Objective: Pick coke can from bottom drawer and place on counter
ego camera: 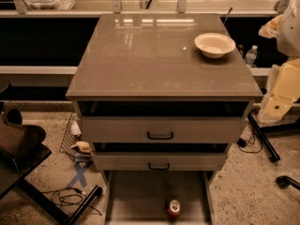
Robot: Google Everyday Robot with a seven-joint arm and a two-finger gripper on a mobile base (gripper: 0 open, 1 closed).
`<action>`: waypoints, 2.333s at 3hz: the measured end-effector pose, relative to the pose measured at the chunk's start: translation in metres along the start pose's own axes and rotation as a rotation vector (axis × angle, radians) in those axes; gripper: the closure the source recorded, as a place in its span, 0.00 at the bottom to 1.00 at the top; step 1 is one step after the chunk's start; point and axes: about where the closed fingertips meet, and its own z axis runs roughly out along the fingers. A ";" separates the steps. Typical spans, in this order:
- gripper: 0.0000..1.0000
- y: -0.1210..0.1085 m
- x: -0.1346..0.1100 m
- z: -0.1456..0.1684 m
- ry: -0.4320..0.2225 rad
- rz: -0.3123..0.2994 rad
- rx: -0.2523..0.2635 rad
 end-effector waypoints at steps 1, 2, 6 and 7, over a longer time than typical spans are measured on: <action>0.00 0.000 -0.001 0.000 -0.003 -0.002 0.003; 0.00 -0.005 -0.004 0.019 -0.096 -0.019 0.003; 0.00 0.036 0.130 0.193 -0.581 0.001 0.052; 0.00 0.070 0.155 0.230 -0.622 -0.107 0.061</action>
Offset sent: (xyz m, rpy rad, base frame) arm 0.0403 0.0146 -0.0585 0.3041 -0.0936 0.1603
